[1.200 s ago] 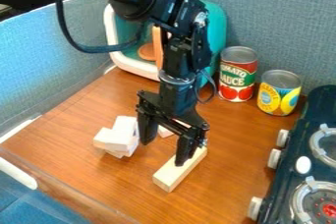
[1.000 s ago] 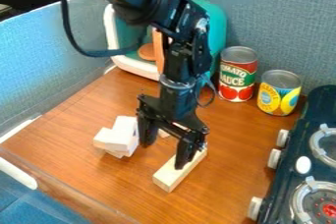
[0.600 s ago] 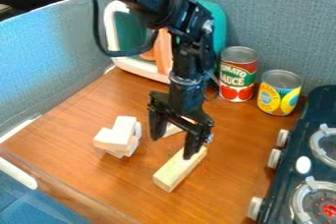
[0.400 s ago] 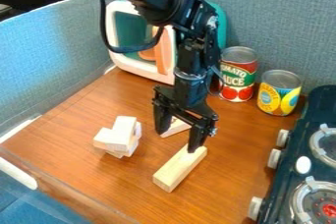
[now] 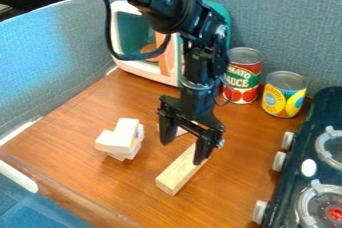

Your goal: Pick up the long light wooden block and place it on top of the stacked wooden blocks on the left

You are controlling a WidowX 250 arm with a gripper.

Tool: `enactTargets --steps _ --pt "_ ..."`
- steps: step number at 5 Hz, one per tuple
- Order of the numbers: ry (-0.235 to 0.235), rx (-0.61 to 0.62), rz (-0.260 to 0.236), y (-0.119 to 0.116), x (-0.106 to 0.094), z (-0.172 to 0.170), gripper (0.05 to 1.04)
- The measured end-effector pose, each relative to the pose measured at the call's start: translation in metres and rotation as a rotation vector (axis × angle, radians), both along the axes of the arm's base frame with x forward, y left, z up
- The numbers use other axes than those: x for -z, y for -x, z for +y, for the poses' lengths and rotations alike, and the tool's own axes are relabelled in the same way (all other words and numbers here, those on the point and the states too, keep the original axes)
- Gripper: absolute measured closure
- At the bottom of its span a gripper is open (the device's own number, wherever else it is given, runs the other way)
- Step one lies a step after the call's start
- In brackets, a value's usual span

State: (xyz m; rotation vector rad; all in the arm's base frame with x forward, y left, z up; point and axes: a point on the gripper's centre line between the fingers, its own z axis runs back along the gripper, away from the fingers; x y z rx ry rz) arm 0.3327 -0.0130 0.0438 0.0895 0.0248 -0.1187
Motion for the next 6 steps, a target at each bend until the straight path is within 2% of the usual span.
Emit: enactTargets --steps 1,2,3,4,5,6 --pt "0.023 -0.001 0.02 0.002 0.012 -0.005 0.083" --pt "0.018 -0.021 0.082 0.005 0.037 -0.006 0.084" --pt "0.0 -0.025 0.067 -0.006 0.04 -0.004 0.085" --pt "-0.007 -0.02 0.069 -0.014 0.042 -0.004 0.135" --pt "0.006 -0.029 0.049 -0.008 0.042 -0.005 0.408" --pt "0.023 -0.032 0.086 0.006 0.038 -0.003 0.507"
